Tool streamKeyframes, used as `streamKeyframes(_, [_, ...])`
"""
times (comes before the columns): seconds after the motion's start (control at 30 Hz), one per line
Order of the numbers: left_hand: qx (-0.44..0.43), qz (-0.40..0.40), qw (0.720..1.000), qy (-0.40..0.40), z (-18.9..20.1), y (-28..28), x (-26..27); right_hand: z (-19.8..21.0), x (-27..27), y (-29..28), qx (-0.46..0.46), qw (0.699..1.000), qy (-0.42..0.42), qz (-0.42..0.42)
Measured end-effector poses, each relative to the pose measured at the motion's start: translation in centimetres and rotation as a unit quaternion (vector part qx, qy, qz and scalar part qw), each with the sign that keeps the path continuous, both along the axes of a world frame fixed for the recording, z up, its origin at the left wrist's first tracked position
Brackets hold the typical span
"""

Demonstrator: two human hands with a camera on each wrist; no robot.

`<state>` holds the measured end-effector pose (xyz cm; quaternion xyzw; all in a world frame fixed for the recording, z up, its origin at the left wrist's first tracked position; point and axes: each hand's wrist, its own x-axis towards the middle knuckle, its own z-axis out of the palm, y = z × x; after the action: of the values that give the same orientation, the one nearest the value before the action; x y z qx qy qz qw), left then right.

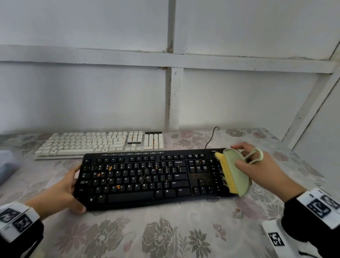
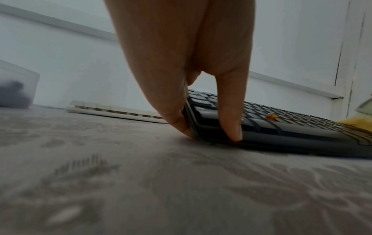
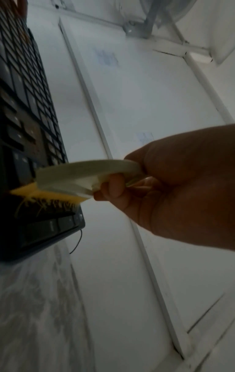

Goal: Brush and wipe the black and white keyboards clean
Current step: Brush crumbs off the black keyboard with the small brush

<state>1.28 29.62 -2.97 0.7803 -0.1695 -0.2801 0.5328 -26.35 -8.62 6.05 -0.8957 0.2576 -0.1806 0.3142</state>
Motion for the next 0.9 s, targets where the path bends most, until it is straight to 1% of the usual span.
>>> streamKeyframes(0.07, [0.001, -0.001, 1.000, -0.002, -0.1, 0.0, 0.1, -0.1, -1.0, 0.5, 0.018, 1.000, 0.005, 0.009])
streamKeyframes(0.17, [-0.003, 0.002, 1.000, -0.002, -0.2, 0.0, 0.2, 0.8, -1.7, 0.4, 0.047, 0.999, 0.015, 0.017])
streamKeyframes(0.33, [0.005, 0.002, 1.000, -0.014, -0.4, 0.0, 0.3, 2.6, 0.3, -1.3, 0.035, 0.997, -0.069, -0.019])
streamKeyframes(0.47, [-0.009, 0.000, 1.000, -0.018, -0.1, 0.0, 0.0, 2.5, 2.5, -1.9, 0.028, 0.996, -0.081, -0.033])
streamKeyframes(0.53, [-0.009, -0.002, 1.000, -0.019, 0.0, 0.0, -0.1, 1.8, 2.4, -1.7, 0.035, 0.997, -0.068, -0.031])
streamKeyframes(0.67, [0.001, -0.008, 1.000, -0.020, -0.2, 0.1, 0.1, 0.4, -0.1, -0.4, 0.017, 1.000, -0.005, -0.016])
streamKeyframes(0.77, [0.002, -0.004, 1.000, -0.017, -0.2, 0.1, 0.1, 0.4, -1.9, 0.1, 0.056, 0.998, 0.015, 0.007])
streamKeyframes(0.83, [0.003, -0.006, 1.000, -0.015, -0.1, 0.1, 0.0, 1.0, -2.2, -0.1, 0.066, 0.998, 0.005, 0.004])
streamKeyframes(0.9, [0.004, -0.007, 1.000, -0.012, 0.0, 0.1, -0.1, 1.7, -1.6, -0.6, 0.066, 0.997, -0.032, -0.011])
